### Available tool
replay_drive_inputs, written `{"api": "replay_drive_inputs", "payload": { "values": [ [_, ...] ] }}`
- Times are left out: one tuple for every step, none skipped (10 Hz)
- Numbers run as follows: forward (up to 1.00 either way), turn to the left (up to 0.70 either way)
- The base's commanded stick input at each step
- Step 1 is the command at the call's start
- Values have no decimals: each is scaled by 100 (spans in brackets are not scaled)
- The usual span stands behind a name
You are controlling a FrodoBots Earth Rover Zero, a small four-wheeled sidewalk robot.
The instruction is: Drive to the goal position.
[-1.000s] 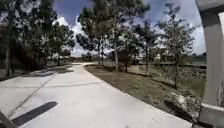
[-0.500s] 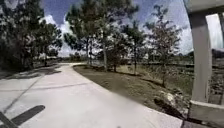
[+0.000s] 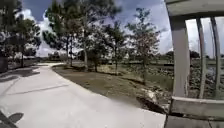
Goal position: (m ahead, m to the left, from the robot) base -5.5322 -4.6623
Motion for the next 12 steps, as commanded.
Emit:
{"api": "replay_drive_inputs", "payload": {
  "values": [
    [0, -85],
    [0, -85],
    [0, -85],
    [0, -85],
    [0, -85],
    [0, -85],
    [0, -85],
    [0, -85],
    [0, -85],
    [0, -85],
    [0, -85],
    [0, -85]
  ]
}}
